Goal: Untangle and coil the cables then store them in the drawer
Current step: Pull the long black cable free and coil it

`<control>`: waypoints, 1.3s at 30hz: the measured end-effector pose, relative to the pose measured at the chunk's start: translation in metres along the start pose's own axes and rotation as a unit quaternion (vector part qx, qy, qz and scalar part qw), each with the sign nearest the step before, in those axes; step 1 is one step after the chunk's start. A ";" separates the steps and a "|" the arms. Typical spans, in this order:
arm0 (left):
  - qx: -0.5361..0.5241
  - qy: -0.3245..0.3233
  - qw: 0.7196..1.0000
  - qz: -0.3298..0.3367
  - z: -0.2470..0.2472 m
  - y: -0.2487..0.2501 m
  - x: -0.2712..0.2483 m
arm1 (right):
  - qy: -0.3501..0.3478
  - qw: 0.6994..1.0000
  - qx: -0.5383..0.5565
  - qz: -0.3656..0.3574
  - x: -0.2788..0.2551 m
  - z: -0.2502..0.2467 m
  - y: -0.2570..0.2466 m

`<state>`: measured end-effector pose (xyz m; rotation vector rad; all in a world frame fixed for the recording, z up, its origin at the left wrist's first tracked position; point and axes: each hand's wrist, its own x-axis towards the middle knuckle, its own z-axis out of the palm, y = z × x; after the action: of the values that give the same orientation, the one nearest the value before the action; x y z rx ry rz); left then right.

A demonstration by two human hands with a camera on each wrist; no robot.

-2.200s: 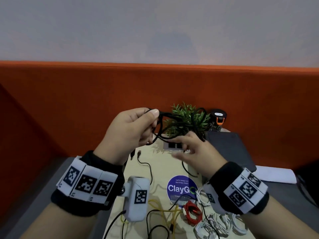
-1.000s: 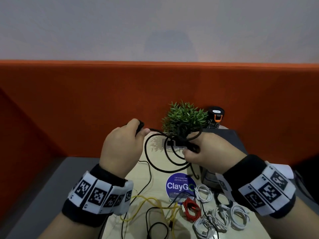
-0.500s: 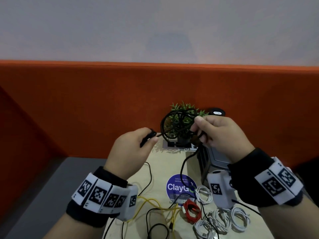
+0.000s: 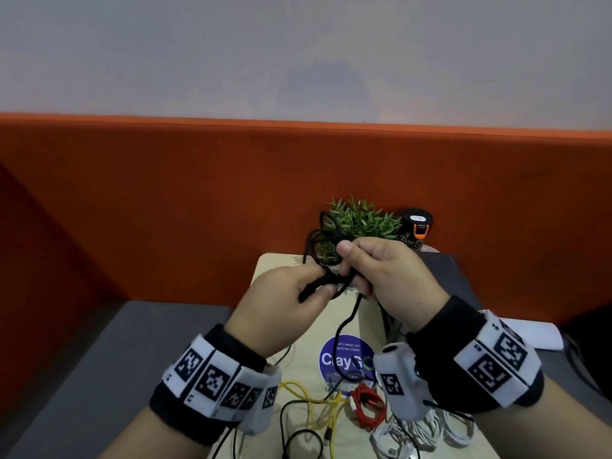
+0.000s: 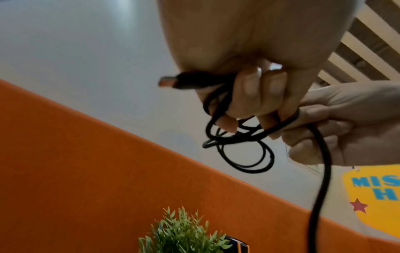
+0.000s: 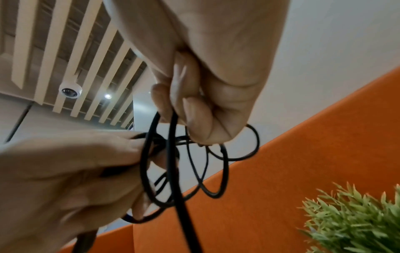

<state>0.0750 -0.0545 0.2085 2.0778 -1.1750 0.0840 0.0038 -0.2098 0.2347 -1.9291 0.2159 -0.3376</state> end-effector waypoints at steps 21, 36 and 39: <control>-0.383 0.131 0.912 -0.072 -0.035 -0.018 -0.008 | 0.138 0.990 -0.009 -0.040 0.023 -0.029 0.009; -0.444 0.159 0.874 -0.121 -0.026 0.000 0.014 | -0.215 0.966 -0.129 -0.060 -0.008 0.043 0.012; -0.404 0.170 0.888 -0.136 -0.026 0.000 0.016 | -0.161 0.977 -0.115 -0.082 -0.009 0.047 0.011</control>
<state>0.0920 -0.0502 0.2336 1.3772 -0.5429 -0.1499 0.0115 -0.1700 0.2072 -2.2035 -0.1250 -0.1061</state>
